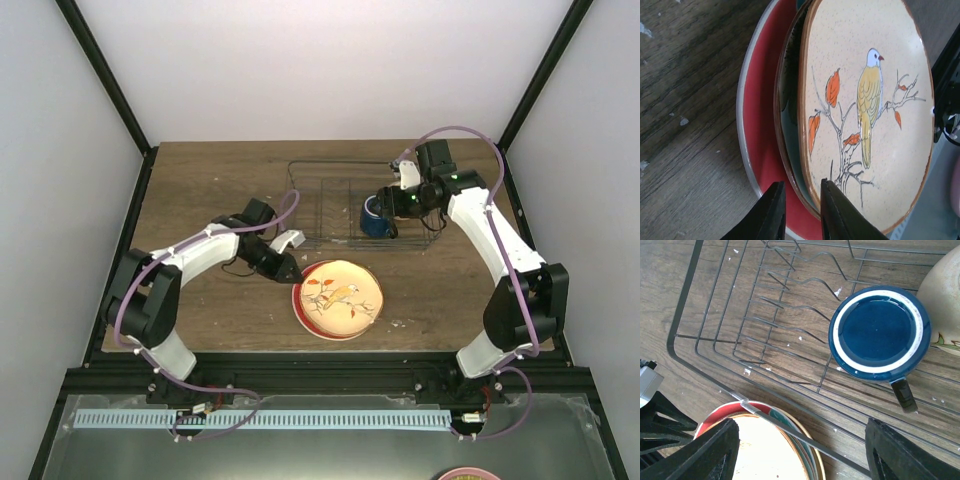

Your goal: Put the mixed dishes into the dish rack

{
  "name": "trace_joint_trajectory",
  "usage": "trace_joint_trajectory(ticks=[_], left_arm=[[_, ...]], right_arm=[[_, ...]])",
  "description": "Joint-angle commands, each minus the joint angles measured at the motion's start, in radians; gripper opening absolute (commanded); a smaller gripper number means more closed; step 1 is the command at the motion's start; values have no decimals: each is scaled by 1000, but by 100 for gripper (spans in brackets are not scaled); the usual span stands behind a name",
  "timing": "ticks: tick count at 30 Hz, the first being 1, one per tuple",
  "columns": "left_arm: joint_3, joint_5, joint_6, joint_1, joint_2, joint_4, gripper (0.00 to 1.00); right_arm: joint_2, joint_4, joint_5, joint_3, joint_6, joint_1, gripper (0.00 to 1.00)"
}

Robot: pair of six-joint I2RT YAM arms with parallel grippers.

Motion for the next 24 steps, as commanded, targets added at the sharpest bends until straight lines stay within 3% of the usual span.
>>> trace_joint_trajectory(ticks=[1,24], left_arm=[[25,27,27,2,24,-8,21],[135,4,66,-42,117,-20,24]], right_arm=[[-22,-14,2,16,-24,5,70],[-1,-16,25,26,-37,5,70]])
